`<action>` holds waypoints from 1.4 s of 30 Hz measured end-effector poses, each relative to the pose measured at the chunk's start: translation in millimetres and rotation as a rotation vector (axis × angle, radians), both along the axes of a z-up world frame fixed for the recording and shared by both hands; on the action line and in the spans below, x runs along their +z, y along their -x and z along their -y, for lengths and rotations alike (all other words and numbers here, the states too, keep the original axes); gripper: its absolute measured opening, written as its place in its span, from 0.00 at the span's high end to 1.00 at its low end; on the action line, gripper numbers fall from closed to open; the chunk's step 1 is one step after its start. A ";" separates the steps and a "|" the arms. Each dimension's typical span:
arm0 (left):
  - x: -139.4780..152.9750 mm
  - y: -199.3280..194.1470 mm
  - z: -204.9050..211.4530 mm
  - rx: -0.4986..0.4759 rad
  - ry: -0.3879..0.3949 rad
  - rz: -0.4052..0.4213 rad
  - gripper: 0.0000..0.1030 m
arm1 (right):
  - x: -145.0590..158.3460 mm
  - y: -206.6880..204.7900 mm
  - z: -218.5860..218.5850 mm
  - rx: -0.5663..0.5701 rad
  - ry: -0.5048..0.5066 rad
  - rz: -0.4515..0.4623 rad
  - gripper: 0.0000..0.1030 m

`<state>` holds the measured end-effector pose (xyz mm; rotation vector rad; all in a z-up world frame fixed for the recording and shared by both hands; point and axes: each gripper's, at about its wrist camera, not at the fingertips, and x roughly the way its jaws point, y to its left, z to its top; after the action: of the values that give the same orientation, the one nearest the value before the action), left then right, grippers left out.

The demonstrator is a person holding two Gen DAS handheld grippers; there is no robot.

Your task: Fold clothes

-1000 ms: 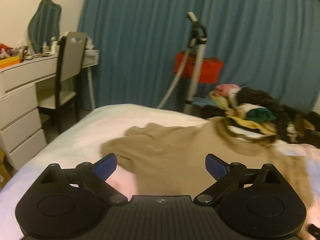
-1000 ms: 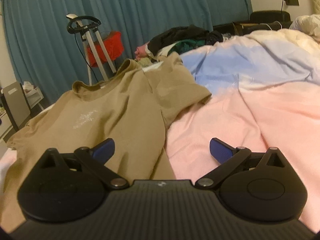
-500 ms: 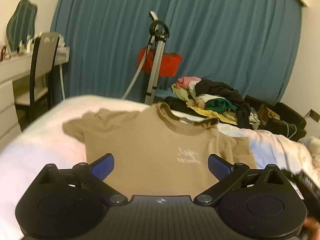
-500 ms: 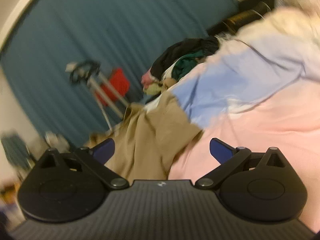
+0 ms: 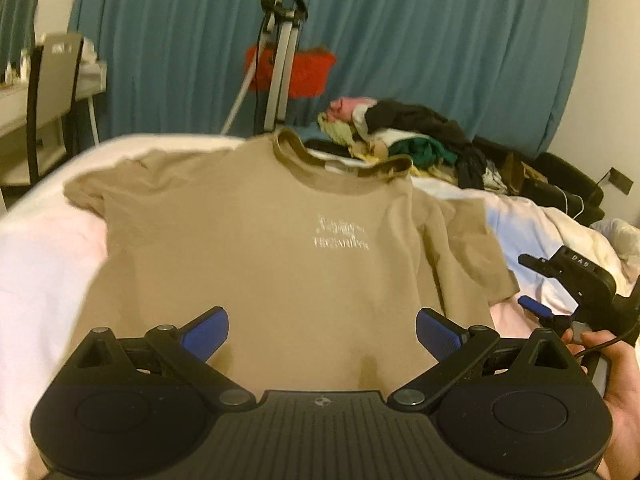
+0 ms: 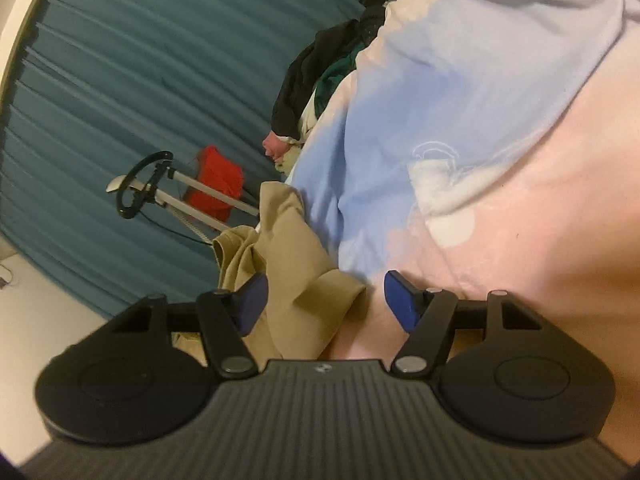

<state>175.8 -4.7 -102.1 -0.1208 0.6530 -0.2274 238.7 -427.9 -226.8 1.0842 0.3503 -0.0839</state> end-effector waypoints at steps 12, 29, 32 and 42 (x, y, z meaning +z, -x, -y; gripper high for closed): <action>-7.9 -10.0 6.8 0.021 0.012 -0.028 0.02 | -10.1 -9.1 -17.6 0.073 -0.164 -0.021 0.32; -0.7 -26.6 -25.1 0.150 0.135 0.071 0.02 | -8.0 -87.3 -31.3 0.054 -0.173 0.123 0.32; -9.2 -29.1 -24.2 0.112 0.145 0.063 0.02 | -1.1 -111.6 -32.9 0.013 -0.089 0.057 0.33; -26.1 -44.7 -33.0 0.123 0.180 -0.022 0.02 | 47.0 -110.0 4.6 -0.160 0.244 0.020 0.90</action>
<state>220.5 28.3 -128.2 -0.3355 0.6439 -0.1664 348.7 -432.5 -179.8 0.8688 0.2279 -0.2520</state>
